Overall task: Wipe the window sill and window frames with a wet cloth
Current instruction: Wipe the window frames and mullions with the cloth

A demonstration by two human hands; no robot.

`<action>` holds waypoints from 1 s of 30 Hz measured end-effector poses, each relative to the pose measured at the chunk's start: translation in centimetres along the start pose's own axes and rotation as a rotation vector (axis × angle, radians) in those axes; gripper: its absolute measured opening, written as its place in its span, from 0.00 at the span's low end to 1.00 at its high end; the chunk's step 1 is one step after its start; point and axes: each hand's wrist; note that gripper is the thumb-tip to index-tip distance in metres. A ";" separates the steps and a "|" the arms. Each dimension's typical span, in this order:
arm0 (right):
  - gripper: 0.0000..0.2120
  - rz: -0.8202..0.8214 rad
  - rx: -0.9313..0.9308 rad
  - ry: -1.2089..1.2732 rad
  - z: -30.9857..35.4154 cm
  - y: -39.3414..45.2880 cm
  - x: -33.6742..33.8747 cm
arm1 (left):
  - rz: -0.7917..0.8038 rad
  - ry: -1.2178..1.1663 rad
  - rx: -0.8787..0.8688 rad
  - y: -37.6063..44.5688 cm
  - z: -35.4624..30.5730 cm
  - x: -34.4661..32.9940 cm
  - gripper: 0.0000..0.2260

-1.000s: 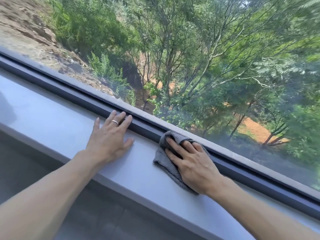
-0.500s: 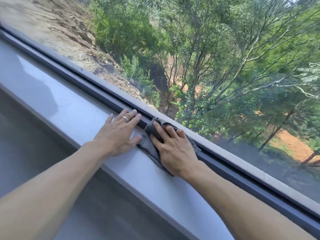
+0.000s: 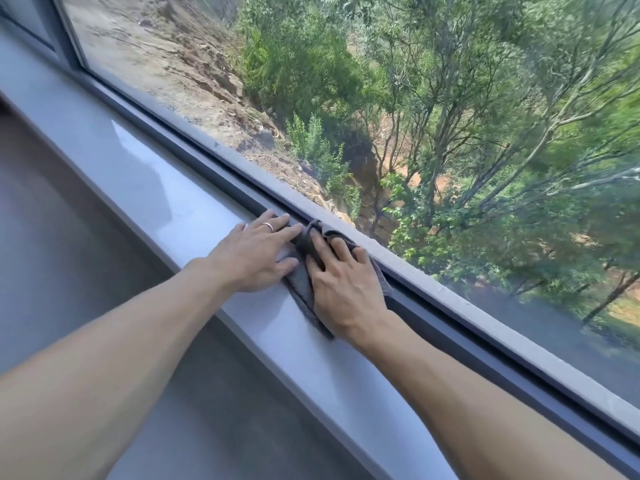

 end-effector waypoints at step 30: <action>0.29 0.013 0.102 0.013 2.9 8.6 0.9 | -0.016 -0.146 0.133 1.7 6.0 1.7 0.26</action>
Point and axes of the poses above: each hand's wrist, its own y-axis towards the middle knuckle, its own x-axis out of the back of the hand, z = x × y, and after that the axes turned 14 degrees about z, right-handed
